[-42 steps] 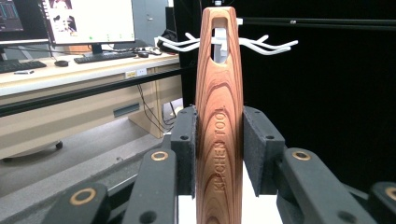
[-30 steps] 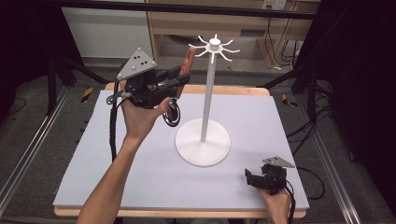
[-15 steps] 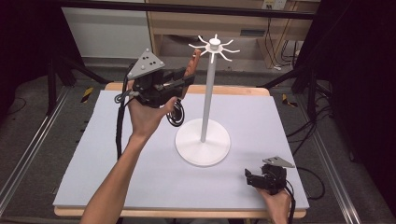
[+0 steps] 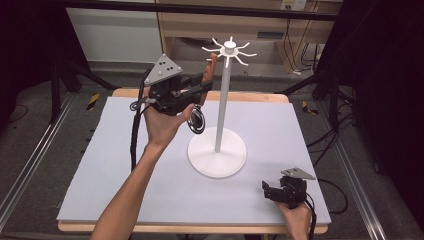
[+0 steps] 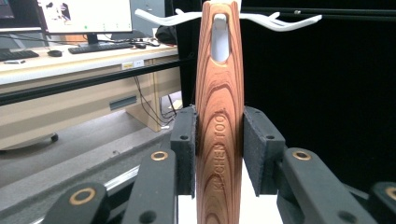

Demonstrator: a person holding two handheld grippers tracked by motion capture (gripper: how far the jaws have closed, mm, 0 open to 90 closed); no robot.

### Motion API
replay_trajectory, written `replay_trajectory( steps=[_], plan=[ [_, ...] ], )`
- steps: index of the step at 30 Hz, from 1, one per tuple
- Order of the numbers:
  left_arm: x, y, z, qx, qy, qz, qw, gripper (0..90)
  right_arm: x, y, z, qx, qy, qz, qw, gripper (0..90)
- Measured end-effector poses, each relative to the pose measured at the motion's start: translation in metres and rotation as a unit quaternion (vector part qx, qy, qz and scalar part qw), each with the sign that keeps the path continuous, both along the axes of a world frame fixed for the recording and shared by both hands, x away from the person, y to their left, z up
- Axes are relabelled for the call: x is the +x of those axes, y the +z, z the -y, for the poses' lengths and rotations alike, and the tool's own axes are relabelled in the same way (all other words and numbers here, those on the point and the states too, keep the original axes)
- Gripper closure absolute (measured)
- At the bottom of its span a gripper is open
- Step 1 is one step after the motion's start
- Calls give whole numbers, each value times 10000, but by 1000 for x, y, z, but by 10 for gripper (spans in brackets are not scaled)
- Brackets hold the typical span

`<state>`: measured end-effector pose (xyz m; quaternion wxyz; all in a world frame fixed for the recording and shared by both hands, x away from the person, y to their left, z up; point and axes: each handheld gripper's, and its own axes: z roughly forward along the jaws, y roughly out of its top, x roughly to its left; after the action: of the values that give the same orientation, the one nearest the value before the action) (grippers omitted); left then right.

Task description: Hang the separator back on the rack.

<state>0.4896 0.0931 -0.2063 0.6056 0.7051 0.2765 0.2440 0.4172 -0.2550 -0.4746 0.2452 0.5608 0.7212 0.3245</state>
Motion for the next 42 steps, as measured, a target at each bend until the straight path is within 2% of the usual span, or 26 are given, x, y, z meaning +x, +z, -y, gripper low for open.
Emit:
replay_trajectory(
  steps=[15,20,29,31,37,38,40,42],
  plan=[
    [4,-6,4,-49,52,17,10000,658,0,0,-1,24,-11,-26,10000,106],
    [2,-7,2,57,86,-24,9999,585,0,0,0,-5,-5,-19,10000,106],
    [-5,-12,-14,148,143,14,9998,505,-1,0,-1,-3,-11,-35,10000,106],
    [-7,-14,-16,143,125,-29,9998,485,-1,0,0,2,-13,-32,10000,106],
    [-18,-27,-33,235,221,-108,9994,444,-1,-1,0,-1,-41,-24,10000,106],
    [-20,-30,-35,233,229,-179,9993,433,-2,-1,0,-1,-51,-29,10000,106],
    [-22,-36,-40,298,263,-109,9992,414,-2,-1,0,-12,-48,-30,10000,105],
    [-24,-40,-42,338,282,-119,9990,401,-2,-1,0,-15,-47,-29,10000,104]
  ],
)
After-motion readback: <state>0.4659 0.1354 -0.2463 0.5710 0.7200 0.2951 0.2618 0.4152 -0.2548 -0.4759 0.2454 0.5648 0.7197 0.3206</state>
